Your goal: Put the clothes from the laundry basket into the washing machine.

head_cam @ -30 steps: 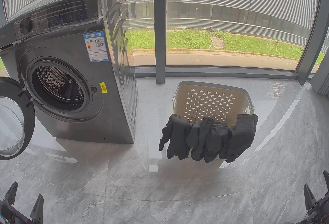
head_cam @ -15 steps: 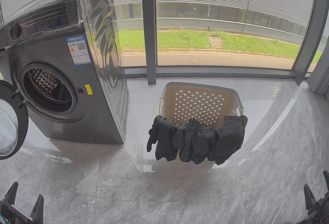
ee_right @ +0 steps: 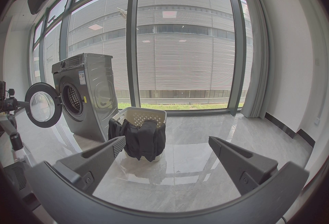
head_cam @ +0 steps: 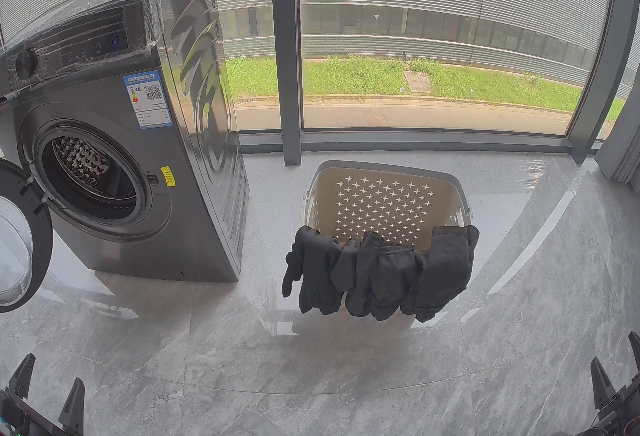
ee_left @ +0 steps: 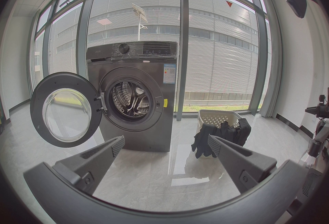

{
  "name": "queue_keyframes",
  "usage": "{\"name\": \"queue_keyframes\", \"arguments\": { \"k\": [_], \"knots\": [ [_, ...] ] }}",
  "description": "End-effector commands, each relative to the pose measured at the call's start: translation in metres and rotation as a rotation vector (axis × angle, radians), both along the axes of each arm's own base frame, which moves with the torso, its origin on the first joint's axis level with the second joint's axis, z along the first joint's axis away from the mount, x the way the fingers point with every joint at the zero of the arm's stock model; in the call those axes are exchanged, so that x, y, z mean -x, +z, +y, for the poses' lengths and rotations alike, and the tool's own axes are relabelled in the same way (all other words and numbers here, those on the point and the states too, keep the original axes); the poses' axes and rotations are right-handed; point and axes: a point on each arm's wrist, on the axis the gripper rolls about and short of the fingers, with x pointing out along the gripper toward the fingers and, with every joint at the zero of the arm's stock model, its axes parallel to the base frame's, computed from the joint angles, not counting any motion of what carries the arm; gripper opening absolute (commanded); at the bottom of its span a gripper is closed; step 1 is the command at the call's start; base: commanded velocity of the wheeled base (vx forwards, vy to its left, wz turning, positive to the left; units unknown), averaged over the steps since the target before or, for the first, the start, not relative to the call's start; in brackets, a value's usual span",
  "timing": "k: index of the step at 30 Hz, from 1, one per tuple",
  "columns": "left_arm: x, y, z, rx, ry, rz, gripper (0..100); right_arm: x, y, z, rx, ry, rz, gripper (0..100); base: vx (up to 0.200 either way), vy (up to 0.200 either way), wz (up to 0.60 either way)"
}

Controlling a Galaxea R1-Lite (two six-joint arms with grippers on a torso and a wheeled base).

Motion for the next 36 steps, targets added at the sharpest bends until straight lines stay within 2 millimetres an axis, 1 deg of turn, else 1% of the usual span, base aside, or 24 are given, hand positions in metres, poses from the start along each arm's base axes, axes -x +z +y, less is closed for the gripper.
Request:
{"name": "queue_keyframes", "arguments": {
  "k": [1, 6, 21, 30, 36],
  "knots": [
    [0.0000, -0.0053, 0.0000, 0.001, -0.001, 0.001, 100, -0.0001, -0.0052, 0.0000, 0.001, 0.001, 0.001, 100, 0.000, -0.200, 0.00],
    [0.0000, -0.0053, 0.0000, -0.001, -0.001, 0.001, 100, -0.0001, -0.0052, 0.0000, 0.001, 0.001, 0.001, 100, 0.000, -0.200, 0.00],
    [0.0000, -0.0053, 0.0001, 0.001, 0.002, 0.001, 100, -0.0001, -0.0052, 0.0000, 0.001, 0.001, 0.001, 100, 0.000, 0.000, 0.00],
    [0.0000, -0.0053, 0.0001, -0.001, 0.004, 0.001, 100, -0.0001, -0.0052, 0.0000, 0.001, 0.001, 0.001, 100, 0.200, 0.000, 0.00],
    [0.0000, -0.0053, 0.0001, -0.001, 0.002, 0.001, 100, -0.0001, -0.0052, 0.0000, 0.001, 0.001, 0.001, 100, 0.000, 0.000, 0.00]
  ]
}}
